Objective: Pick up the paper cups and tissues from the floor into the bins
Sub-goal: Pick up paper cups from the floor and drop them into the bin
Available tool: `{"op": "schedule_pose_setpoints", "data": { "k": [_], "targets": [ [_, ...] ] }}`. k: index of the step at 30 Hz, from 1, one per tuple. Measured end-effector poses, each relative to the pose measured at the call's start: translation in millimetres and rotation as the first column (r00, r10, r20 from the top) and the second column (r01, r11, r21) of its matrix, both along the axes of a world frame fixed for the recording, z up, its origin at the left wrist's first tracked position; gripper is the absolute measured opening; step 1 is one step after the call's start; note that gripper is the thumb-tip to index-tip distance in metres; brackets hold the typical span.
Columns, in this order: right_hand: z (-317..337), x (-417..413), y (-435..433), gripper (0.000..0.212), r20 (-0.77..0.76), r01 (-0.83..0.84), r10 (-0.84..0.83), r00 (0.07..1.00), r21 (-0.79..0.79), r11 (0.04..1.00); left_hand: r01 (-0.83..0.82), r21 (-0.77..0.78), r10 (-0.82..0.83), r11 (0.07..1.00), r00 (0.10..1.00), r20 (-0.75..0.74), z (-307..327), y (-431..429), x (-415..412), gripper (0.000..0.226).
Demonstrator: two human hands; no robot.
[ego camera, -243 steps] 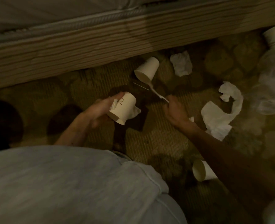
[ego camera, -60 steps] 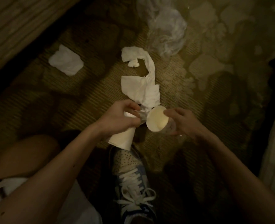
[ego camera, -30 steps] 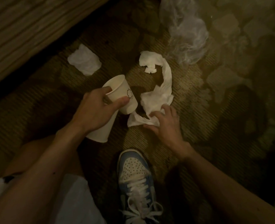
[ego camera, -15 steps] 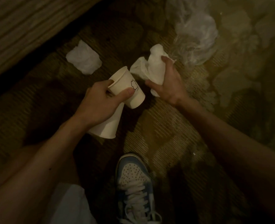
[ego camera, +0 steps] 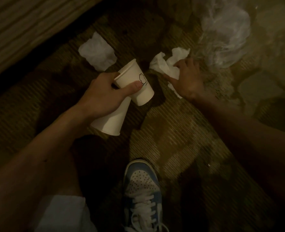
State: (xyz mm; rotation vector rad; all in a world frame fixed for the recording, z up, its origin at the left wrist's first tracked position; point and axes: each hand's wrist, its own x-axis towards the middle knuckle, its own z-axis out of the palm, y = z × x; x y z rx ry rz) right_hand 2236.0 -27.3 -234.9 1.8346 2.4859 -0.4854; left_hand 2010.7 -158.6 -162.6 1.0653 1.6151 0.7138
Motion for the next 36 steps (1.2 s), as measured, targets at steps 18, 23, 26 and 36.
{"op": "schedule_pose_setpoints", "data": {
  "k": [18,23,26,36],
  "targets": [
    [71,-89,-89,0.014,-0.648,-0.236,-0.346,0.678,-0.638,0.733,0.216,-0.144,-0.258,0.966,0.860,-0.440,64,-41,-68,0.067],
    [137,-141,-102,0.012,-0.745,-0.453,-0.215,0.631,-0.579,0.677,0.131,-0.085,-0.155,0.988,0.826,-0.542,140,-83,-97,0.068],
    [199,-185,-108,0.018,-0.792,-0.579,-0.087,0.605,-0.512,0.634,0.044,0.028,-0.018,0.999,0.797,-0.604,201,-115,-123,0.072],
    [400,-336,-267,0.007,-0.944,-0.900,0.283,0.167,-0.029,0.434,-0.298,0.401,0.500,0.866,0.489,-0.715,382,-324,-180,0.060]
  ]
}}
